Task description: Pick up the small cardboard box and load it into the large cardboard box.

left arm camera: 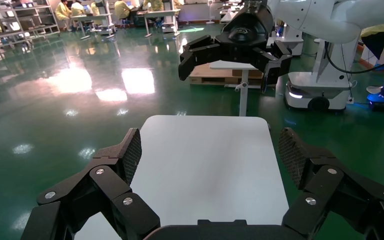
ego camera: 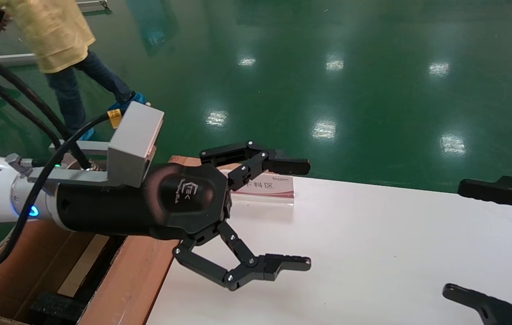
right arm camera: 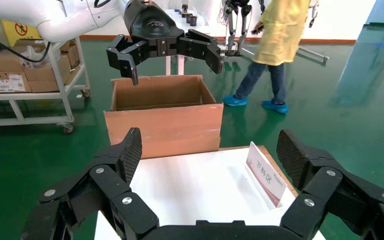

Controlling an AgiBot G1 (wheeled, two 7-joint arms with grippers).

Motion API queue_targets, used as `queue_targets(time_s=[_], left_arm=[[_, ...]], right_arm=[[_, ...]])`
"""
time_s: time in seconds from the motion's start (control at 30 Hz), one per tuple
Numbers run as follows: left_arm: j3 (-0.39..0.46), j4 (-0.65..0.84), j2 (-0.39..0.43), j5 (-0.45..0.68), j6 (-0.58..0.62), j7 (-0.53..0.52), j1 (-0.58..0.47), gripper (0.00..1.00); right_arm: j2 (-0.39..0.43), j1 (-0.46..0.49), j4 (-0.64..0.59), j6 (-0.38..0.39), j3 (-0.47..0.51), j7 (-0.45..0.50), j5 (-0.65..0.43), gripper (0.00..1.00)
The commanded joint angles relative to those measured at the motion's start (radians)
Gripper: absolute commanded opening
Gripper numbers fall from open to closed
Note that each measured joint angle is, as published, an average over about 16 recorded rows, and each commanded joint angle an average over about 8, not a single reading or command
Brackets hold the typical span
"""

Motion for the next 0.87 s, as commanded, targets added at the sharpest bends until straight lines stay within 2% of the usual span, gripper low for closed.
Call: queue_targets(time_s=[0.03, 0.87], left_arm=[[0.003, 0.0, 0.0, 0.001, -0.001, -0.001, -0.002, 1.0], [0.012, 0.0, -0.002, 0.003, -0.003, -0.002, -0.01, 1.0]], right_arm=[[0.0, 0.0, 0.0, 0.0, 0.0, 0.0, 0.0, 1.0], [0.0, 0.0, 0.0, 0.0, 0.0, 0.0, 0.0, 1.0]])
